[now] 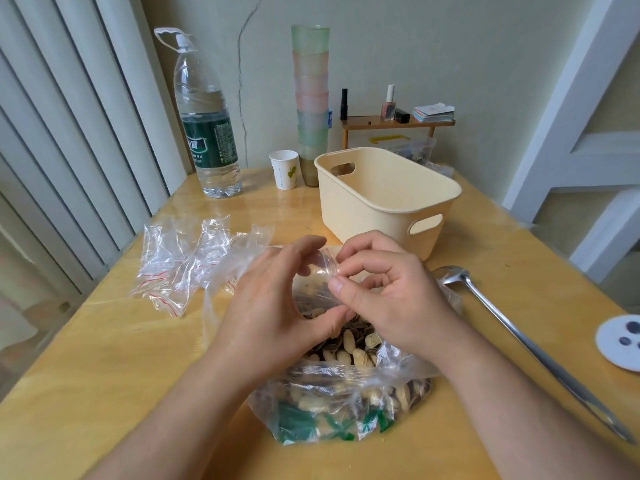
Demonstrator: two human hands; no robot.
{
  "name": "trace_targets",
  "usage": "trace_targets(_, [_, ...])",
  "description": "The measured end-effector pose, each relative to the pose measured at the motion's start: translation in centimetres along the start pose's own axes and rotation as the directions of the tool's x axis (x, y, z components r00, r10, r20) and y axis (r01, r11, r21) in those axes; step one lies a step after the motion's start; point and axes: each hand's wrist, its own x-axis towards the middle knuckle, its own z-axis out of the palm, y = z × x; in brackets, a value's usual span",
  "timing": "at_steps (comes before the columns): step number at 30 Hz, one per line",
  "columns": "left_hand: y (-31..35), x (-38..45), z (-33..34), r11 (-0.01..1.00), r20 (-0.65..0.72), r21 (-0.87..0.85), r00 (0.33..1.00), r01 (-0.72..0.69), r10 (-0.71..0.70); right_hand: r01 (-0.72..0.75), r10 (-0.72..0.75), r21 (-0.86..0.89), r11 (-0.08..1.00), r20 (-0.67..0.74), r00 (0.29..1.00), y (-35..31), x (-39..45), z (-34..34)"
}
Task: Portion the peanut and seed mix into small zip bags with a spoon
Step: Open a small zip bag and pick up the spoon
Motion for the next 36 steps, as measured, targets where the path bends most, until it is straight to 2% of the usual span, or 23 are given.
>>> trace_targets(9, [0.1,0.0,0.2,0.995,-0.033,-0.093,0.999,-0.026,0.023,-0.007,0.007,0.023,1.000,-0.002,1.000,-0.2,0.3,-0.4])
trace_targets(15, [-0.1,0.0,0.3,0.997,0.022,-0.043,0.998,-0.060,0.061,-0.049,0.048,-0.017,0.999,-0.047,0.998,-0.2,0.1,-0.2])
trace_targets(22, [0.1,0.0,0.3,0.999,-0.024,-0.021,0.999,-0.048,0.047,-0.056,0.066,0.078,0.995,-0.135,0.989,-0.4,0.1,0.2])
trace_targets(27, [0.3,-0.1,0.3,0.999,-0.070,-0.011,0.996,-0.051,0.050,-0.097,0.113,0.144,0.985,-0.107,0.988,-0.4,-0.1,0.2])
trace_targets(30, [0.2,0.0,0.2,0.999,-0.054,-0.018,0.997,-0.052,0.051,-0.069,0.081,0.090,0.994,-0.138,0.987,-0.3,0.0,0.3])
trace_targets(36, [0.2,0.1,0.6,0.997,-0.066,-0.006,0.995,-0.082,0.081,-0.018,0.035,0.100,0.995,-0.167,0.985,-0.1,0.2,0.7])
